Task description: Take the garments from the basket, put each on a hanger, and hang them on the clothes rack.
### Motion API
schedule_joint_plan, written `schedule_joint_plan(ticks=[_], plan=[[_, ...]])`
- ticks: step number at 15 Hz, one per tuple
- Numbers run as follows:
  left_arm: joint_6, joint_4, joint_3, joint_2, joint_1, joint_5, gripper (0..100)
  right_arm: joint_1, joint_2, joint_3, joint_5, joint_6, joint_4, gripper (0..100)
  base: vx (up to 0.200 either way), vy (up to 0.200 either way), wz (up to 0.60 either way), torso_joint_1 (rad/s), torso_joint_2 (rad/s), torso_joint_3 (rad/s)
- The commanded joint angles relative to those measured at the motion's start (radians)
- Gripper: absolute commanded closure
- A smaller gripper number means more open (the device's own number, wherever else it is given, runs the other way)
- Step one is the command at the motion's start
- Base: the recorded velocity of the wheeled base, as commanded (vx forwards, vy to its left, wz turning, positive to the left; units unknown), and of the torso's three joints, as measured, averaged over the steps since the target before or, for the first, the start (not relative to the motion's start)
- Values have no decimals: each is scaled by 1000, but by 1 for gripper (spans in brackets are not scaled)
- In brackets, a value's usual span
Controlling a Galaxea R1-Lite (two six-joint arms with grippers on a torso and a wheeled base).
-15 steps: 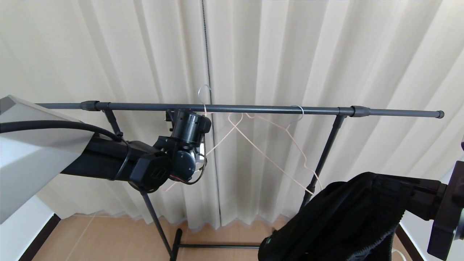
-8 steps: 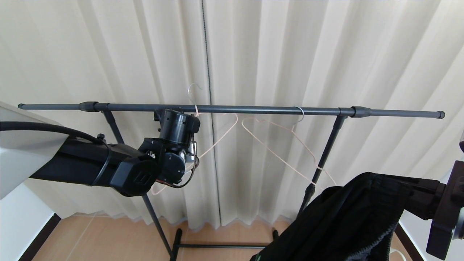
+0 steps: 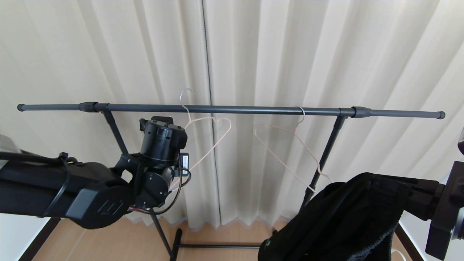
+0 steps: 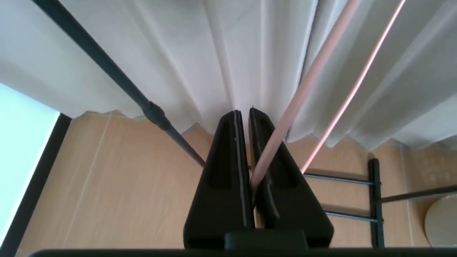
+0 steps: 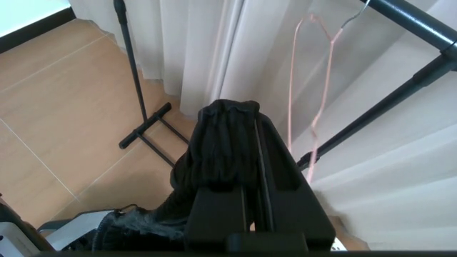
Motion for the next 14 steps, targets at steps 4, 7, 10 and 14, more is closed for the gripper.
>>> schedule_joint_plan(ticks=[4, 7, 10, 14], plan=[[34, -79, 176, -143, -69, 0, 100, -1, 4, 2, 0, -1, 0, 100, 0, 0, 0, 0, 0, 0], [38, -168, 319, -214, -98, -2, 100, -1, 20, -4, -6, -1, -3, 100, 0, 0, 0, 0, 0, 0], [55, -254, 485, -292, -100, -8, 100, -1, 99, -48, -87, 4, -4, 100, 0, 0, 0, 0, 0, 0], [92, -317, 611, -372, -98, -71, 100, 7, 231, -137, -256, 8, -9, 100, 0, 0, 0, 0, 0, 0]])
